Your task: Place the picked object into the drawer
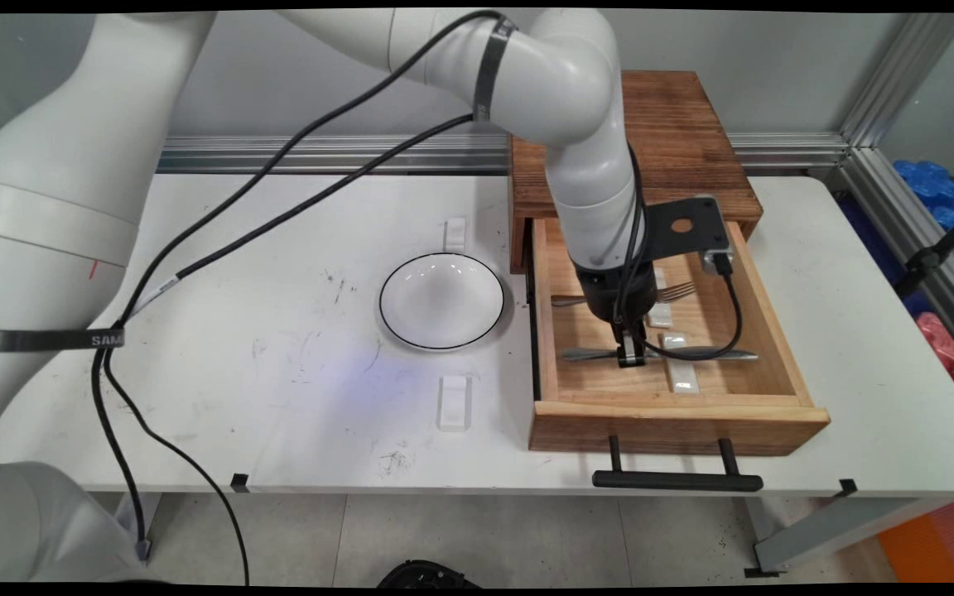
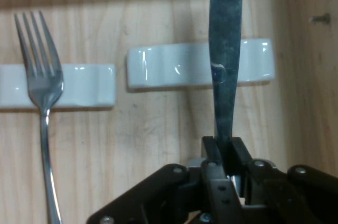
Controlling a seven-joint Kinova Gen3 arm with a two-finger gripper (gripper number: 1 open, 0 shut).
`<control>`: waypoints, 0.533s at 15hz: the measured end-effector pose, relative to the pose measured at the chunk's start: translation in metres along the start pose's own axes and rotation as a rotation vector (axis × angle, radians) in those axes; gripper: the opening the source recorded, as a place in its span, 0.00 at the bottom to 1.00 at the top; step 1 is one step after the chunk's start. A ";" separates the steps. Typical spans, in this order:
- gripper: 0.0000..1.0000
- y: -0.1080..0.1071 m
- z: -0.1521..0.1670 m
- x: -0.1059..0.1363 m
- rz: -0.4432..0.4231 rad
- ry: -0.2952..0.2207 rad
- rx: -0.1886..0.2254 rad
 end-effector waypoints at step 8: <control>0.00 -0.002 0.022 -0.002 0.003 -0.027 -0.004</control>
